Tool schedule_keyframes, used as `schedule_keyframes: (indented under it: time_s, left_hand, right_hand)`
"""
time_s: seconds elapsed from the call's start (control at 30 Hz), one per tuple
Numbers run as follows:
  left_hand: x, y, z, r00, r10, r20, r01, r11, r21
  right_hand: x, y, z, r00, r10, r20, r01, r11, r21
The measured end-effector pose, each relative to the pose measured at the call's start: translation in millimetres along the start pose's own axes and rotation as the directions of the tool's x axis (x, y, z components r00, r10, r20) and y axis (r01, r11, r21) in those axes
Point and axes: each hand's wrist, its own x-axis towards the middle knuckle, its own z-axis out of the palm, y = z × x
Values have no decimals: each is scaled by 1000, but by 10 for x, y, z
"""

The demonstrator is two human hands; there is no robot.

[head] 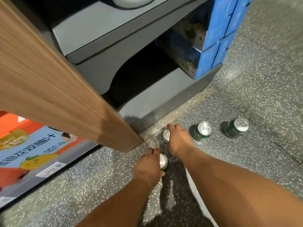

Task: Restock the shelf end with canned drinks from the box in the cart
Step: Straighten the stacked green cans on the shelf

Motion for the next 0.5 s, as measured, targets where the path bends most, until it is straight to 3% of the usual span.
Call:
schedule_keyframes:
  time_s: [0.2, 0.33, 0.5]
  left_hand:
    - [-24, -13, 15, 999, 38, -34, -33, 993, 112]
    - [-163, 36, -108, 999, -24, -41, 25, 999, 43]
    - [-911, 47, -701, 998, -41, -41, 40, 999, -25]
  right_hand:
    - [8, -57, 37, 995, -41, -96, 37, 999, -39]
    - [-195, -126, -85, 986, -70, -151, 66, 997, -27]
    - [-1126, -175, -511, 990, 27, -137, -21, 999, 49]
